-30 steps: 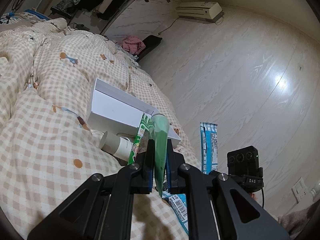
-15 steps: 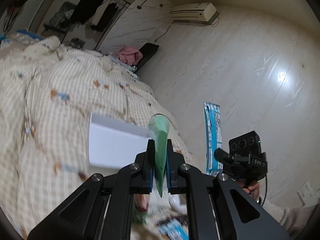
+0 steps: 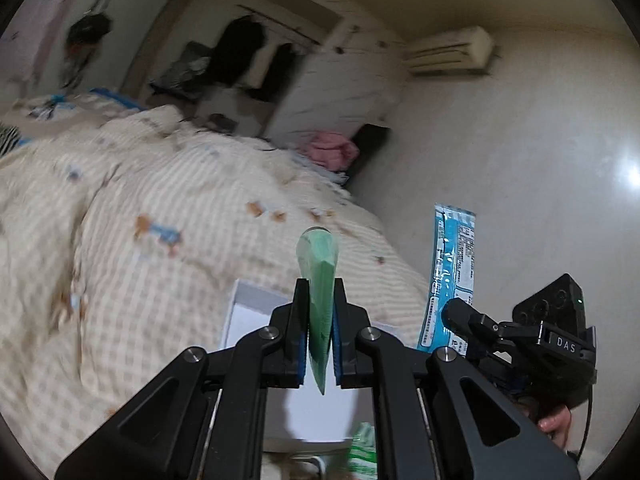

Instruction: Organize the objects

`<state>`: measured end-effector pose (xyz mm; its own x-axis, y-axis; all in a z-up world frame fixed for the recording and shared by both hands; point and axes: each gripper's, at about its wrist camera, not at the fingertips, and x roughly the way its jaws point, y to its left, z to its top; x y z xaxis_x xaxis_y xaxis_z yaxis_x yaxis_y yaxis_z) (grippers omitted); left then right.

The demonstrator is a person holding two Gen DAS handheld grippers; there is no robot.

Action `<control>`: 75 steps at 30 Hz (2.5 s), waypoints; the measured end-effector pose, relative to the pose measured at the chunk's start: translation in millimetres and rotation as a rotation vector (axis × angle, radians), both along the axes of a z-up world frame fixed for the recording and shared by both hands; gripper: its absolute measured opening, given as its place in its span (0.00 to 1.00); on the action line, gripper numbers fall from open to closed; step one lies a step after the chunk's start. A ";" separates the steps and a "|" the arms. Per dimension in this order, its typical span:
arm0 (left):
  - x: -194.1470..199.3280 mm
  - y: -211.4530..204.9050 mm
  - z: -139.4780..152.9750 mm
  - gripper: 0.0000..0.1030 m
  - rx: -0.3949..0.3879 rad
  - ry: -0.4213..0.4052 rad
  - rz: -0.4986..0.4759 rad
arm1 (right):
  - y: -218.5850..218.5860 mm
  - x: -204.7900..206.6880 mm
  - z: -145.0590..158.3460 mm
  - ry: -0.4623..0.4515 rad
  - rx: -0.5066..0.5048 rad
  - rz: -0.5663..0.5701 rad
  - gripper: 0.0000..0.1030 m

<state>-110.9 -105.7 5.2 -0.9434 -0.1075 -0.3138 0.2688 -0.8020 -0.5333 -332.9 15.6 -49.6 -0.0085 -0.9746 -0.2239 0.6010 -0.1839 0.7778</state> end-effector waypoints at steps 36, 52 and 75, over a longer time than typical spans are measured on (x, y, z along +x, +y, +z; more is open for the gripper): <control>-27.9 17.8 -57.5 0.11 0.036 -0.248 -0.104 | -36.5 15.7 -29.3 -0.010 0.321 -0.013 0.12; -25.6 15.6 -40.1 0.76 0.028 -0.234 -0.095 | -11.5 23.3 -12.6 0.069 0.427 -0.178 0.74; 62.5 78.2 108.7 0.97 -0.410 -0.073 -0.151 | 108.7 194.9 189.0 0.653 0.423 -0.296 1.00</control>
